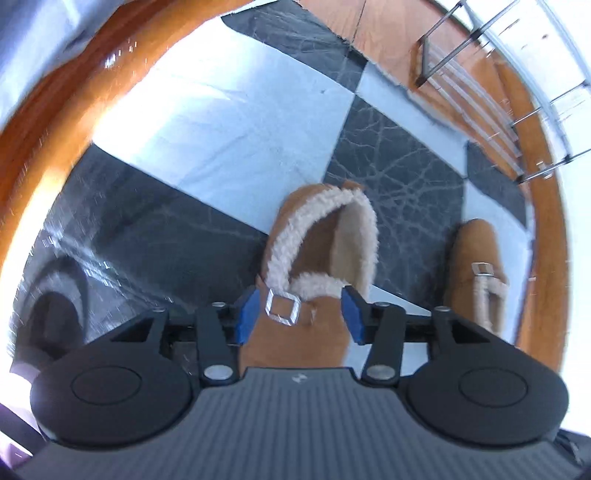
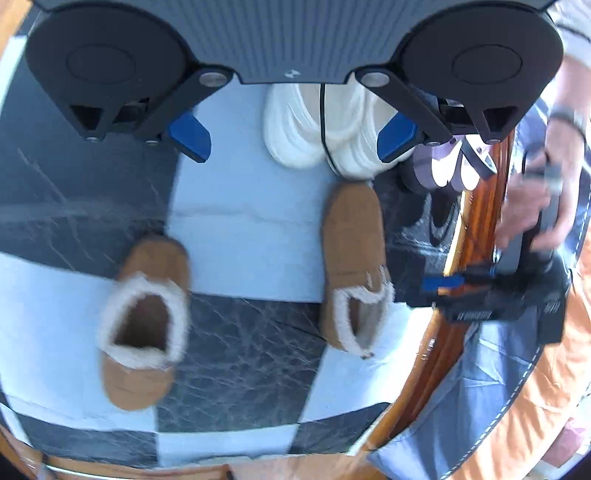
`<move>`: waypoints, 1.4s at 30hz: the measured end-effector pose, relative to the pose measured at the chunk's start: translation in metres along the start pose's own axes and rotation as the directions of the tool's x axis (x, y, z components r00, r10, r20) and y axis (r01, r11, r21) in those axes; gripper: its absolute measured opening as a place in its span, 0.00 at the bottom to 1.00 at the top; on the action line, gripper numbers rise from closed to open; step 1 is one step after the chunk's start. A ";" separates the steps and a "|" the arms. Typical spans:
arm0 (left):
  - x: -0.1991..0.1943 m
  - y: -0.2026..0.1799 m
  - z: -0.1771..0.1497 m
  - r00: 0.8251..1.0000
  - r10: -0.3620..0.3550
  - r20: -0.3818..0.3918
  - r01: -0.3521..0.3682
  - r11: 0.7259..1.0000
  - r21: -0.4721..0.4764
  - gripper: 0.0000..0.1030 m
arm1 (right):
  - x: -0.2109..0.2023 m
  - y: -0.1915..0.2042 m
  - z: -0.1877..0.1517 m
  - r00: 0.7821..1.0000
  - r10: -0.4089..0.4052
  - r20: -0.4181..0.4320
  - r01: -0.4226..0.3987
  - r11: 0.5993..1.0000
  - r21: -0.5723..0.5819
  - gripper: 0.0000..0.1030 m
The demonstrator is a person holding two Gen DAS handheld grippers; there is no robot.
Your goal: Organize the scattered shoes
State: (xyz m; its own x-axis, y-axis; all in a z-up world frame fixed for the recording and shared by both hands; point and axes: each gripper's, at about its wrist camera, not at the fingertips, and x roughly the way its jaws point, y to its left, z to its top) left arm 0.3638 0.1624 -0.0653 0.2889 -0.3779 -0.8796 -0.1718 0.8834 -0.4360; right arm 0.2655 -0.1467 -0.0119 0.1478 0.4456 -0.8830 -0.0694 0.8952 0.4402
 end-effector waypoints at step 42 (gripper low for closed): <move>-0.010 0.025 -0.021 0.997 -0.059 -0.058 0.054 0.995 -0.082 0.52 | 0.076 0.022 0.046 0.990 0.133 0.035 -0.138 0.969 0.205 0.85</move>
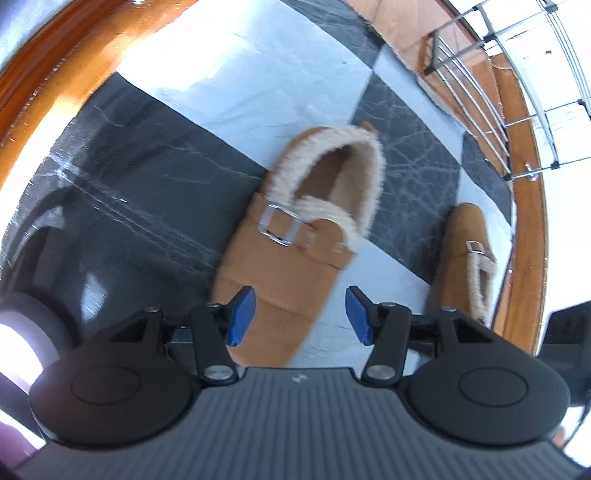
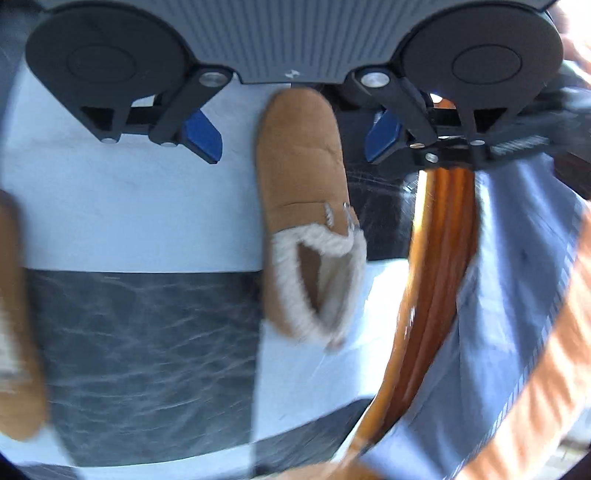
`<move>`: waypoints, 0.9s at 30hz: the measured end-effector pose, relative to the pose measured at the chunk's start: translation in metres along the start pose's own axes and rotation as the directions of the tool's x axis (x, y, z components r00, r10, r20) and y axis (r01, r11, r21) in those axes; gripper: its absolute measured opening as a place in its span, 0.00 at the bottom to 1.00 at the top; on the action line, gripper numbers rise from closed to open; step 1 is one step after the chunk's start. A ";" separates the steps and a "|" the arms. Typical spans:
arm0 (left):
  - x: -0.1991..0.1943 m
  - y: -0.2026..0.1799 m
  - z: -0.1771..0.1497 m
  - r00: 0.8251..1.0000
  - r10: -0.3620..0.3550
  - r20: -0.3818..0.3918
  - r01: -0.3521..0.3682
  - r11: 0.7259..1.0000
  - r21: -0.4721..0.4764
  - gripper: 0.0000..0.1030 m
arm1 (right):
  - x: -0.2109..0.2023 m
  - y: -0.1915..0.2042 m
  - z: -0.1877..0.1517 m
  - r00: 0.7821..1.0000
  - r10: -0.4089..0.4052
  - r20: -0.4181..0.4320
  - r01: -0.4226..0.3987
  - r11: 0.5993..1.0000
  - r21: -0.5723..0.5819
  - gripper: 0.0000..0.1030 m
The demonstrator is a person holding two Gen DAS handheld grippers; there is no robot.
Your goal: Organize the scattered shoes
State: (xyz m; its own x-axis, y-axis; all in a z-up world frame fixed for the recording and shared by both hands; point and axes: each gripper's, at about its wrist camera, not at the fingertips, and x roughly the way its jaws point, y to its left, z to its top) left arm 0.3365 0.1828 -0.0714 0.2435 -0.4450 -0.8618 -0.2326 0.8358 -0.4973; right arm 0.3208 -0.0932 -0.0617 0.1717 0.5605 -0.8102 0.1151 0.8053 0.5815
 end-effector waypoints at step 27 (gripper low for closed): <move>0.226 -0.257 -0.048 0.966 0.250 0.063 -0.256 0.903 0.345 0.10 | -0.163 -0.175 0.049 0.944 -0.178 0.278 0.125 0.972 0.198 0.86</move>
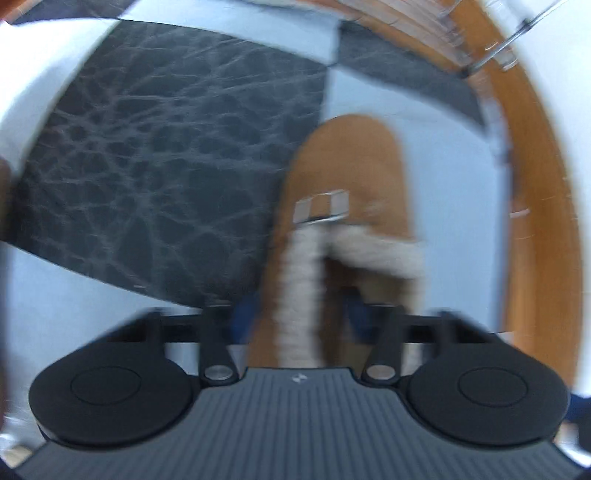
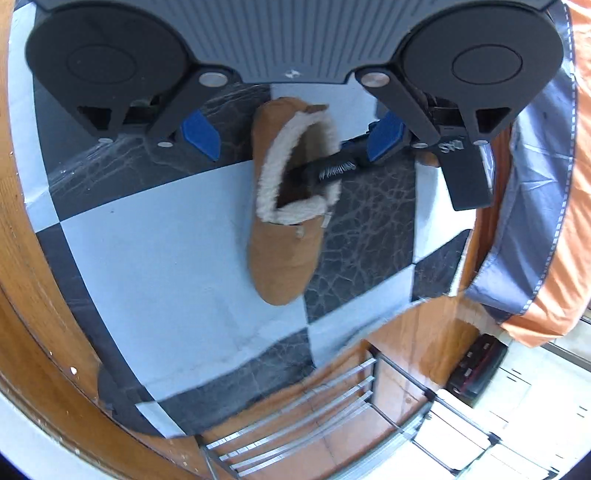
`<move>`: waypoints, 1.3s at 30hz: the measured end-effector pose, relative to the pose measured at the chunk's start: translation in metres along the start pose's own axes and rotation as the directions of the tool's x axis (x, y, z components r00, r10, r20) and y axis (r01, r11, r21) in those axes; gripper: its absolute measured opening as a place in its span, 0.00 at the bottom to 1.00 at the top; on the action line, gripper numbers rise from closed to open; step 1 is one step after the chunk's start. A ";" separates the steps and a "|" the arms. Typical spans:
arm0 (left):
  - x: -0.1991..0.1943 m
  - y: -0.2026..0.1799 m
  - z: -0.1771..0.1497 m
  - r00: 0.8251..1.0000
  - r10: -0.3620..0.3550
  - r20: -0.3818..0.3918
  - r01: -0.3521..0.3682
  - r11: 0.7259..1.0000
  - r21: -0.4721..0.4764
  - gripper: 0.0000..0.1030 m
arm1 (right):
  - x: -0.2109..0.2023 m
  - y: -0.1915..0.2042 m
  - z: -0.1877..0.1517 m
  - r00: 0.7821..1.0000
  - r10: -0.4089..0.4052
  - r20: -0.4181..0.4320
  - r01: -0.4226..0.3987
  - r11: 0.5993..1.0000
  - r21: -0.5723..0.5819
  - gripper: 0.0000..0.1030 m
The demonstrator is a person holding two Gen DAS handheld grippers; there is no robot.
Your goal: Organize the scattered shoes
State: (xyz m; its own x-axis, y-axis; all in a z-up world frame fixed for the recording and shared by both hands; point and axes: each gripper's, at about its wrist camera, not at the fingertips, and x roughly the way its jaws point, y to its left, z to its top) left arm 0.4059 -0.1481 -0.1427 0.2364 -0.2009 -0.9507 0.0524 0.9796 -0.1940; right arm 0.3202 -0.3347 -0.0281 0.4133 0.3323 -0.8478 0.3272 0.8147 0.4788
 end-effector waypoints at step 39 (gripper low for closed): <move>-0.173 0.192 -0.109 0.986 -0.164 0.016 0.162 0.955 -0.247 0.61 | 0.106 0.193 -0.124 0.983 -0.165 0.084 0.149 0.439 -0.886 0.83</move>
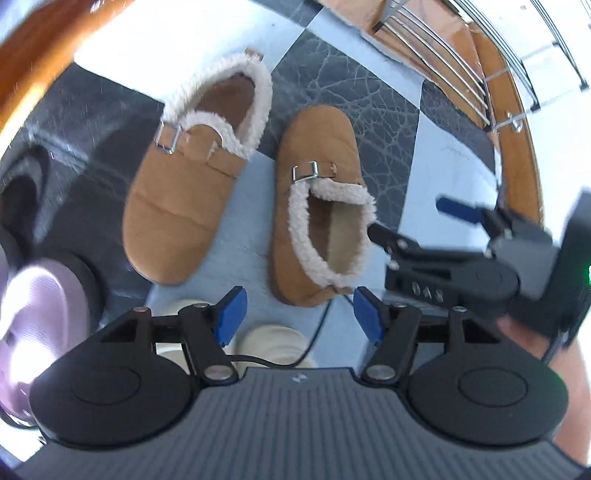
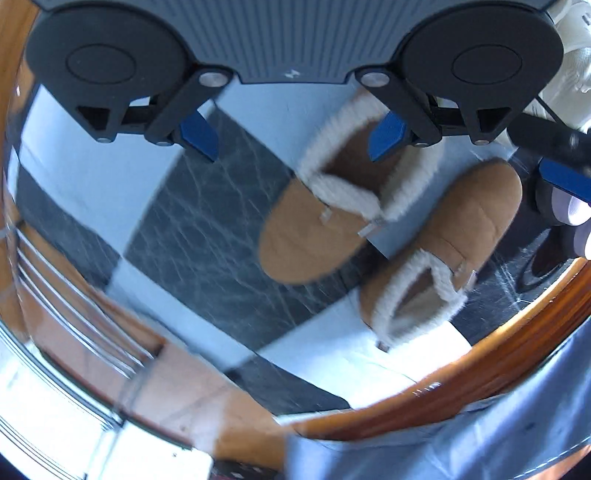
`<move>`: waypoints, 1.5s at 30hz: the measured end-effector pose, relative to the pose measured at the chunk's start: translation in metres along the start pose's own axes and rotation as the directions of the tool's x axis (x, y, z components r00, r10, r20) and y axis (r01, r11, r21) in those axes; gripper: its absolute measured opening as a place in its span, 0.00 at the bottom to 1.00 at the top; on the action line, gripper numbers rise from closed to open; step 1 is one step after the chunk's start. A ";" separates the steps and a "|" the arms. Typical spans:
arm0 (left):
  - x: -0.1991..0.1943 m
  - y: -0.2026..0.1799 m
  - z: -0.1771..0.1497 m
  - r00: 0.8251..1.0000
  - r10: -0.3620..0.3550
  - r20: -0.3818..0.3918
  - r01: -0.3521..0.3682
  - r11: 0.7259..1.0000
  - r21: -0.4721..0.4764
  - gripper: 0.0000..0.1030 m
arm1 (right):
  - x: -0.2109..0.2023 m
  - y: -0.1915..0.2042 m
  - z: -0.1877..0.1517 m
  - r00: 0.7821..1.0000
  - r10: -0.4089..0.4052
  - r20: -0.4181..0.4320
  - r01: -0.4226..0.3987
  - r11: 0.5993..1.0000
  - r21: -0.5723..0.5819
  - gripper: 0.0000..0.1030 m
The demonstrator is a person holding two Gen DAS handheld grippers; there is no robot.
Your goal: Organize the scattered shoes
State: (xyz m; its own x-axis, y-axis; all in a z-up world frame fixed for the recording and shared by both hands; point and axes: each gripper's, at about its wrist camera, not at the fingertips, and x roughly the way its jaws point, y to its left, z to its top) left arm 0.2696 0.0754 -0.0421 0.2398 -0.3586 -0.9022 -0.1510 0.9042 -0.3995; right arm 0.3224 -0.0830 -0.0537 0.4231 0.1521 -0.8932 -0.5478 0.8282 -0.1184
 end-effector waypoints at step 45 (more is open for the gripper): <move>-0.067 -0.024 0.013 0.944 0.038 0.327 -0.089 0.986 0.142 0.61 | -0.069 -0.062 -0.013 0.961 0.180 0.211 -0.254 0.875 0.412 0.71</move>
State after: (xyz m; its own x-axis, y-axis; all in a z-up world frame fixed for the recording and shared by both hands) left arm 0.2701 0.0805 0.0298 0.5341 -0.2284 -0.8140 -0.0337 0.9563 -0.2905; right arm 0.3175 -0.1519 0.0091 0.4598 0.4091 -0.7882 -0.2898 0.9081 0.3023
